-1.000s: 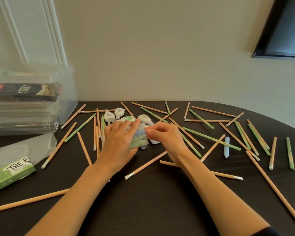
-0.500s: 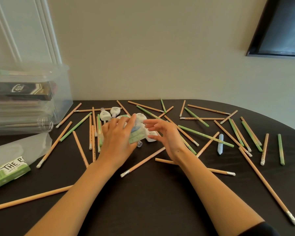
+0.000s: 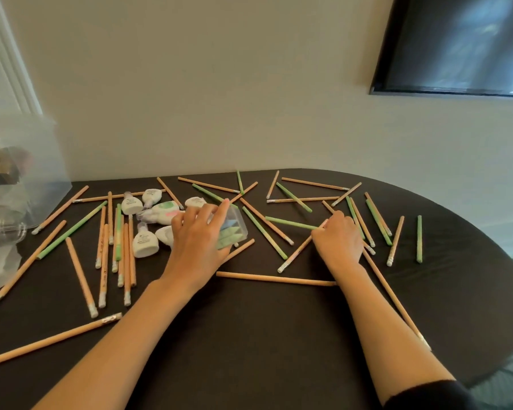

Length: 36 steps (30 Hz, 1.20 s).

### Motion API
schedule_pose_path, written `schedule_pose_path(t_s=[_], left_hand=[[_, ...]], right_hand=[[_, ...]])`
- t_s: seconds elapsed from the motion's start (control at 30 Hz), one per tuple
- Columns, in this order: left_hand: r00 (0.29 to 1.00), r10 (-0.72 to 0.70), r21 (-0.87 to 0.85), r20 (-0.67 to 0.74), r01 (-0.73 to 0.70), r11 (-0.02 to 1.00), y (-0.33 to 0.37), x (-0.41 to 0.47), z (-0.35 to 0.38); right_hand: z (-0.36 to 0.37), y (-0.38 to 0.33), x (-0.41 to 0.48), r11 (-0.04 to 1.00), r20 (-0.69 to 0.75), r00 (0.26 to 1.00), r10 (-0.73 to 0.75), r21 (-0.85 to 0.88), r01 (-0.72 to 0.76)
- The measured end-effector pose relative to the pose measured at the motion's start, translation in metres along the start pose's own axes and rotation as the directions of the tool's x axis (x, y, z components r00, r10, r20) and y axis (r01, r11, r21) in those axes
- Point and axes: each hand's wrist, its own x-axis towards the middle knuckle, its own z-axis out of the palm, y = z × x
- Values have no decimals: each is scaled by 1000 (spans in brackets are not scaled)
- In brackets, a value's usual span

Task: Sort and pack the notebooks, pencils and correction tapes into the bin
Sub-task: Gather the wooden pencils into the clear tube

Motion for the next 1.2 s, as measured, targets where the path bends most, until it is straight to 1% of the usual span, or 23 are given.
schedule_pose_path(t_s=[0.17,0.23,0.37,0.47,0.53,0.63,0.73,0.83,0.93,0.97,1.0,1.03,1.07,1.1,1.13,1.2], left_hand=[[1000,-1,20,6,1,1000,4,0,3],[1000,-8,6,8,8,1000,4,0,3],[1000,-8,-2,8,8,1000,6,1,3],[1000,-5,0,15,5,1000,7,1,4],[1000,-4,-3,15,4,1000,7,1,4],[1000,-9,-9,13,9,1000,6,1,4],[1000,-8,-1,7,8,1000,4,1,3],[1000,-16,7,-3,16,1000,2,1,4],[999,-37,6,0,37,999,0,1,4],[999,-49,7,4,49,999,-1,1,4],[998,-61,7,10,61,998,-2,1,5],[997,-73,7,13,73,997,-3,1,5],[996,-83,7,17,82,997,-4,1,5],[996,-89,6,19,89,996,-4,1,5],[996,-91,5,23,91,996,-4,1,5],[996,-87,-1,27,87,996,-4,1,5]], right_hand=[[-3,1,-1,988,29,999,-45,-149,49],[-5,1,-2,990,40,999,-29,-139,35],[-7,0,-3,997,47,998,-45,-66,48],[-7,1,-2,1000,31,999,18,-5,-18],[-6,3,-1,998,25,999,29,48,-31],[-4,3,0,985,-24,1000,5,173,-1],[-1,1,-1,939,-79,996,37,344,-8],[0,-4,-2,853,-149,988,52,520,34],[-4,-11,-7,704,-202,974,103,706,72],[-5,-14,-8,640,-183,976,120,766,65],[-6,-17,-9,548,-127,984,128,836,37],[-8,-20,-11,435,-42,991,125,900,-17],[-8,-23,-12,330,57,993,107,940,-90],[-8,-26,-14,258,141,987,79,953,-157],[-8,-29,-16,231,201,979,43,951,-206],[-5,-37,-21,245,264,964,-33,937,-248]])
